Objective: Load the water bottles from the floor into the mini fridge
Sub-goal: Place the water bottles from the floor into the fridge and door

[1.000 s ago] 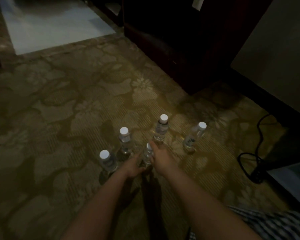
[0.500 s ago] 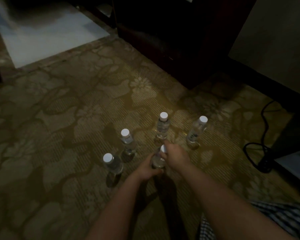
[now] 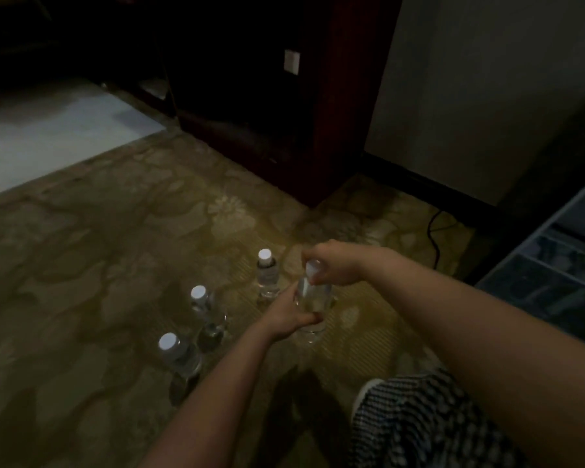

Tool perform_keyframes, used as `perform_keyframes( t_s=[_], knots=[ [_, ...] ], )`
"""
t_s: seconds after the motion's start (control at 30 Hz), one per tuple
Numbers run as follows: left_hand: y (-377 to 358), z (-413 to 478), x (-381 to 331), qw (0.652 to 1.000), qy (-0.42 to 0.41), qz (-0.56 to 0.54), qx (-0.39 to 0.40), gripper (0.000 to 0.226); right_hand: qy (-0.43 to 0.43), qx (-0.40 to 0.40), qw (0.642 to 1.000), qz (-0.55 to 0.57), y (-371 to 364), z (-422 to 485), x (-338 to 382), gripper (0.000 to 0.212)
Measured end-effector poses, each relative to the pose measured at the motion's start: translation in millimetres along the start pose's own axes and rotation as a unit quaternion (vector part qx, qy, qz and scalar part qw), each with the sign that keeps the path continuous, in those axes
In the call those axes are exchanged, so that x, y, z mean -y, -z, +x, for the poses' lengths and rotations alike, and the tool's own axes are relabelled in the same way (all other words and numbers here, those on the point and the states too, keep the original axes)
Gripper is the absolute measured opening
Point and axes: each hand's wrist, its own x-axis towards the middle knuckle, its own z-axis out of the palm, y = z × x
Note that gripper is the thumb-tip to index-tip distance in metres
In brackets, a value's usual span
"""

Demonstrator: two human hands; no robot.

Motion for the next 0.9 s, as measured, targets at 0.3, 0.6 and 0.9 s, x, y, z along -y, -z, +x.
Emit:
perform_keyframes(
  t_s=[0.3,0.6,0.9],
  knots=[
    [-33,-5,-105,0.990,-0.133,0.045,-0.011,0.054,-0.017,-0.089,0.995,0.031,72,-102,-44,0.032],
    [-101,5,-194,0.980,-0.197,0.020,-0.003,0.050,-0.054,-0.280,0.950,0.128,92,-195,-95,0.020],
    [-200,18,-276,0.972,-0.223,0.028,0.067,0.041,-0.224,-0.419,0.848,0.234,75,-278,-168,0.042]
  ],
)
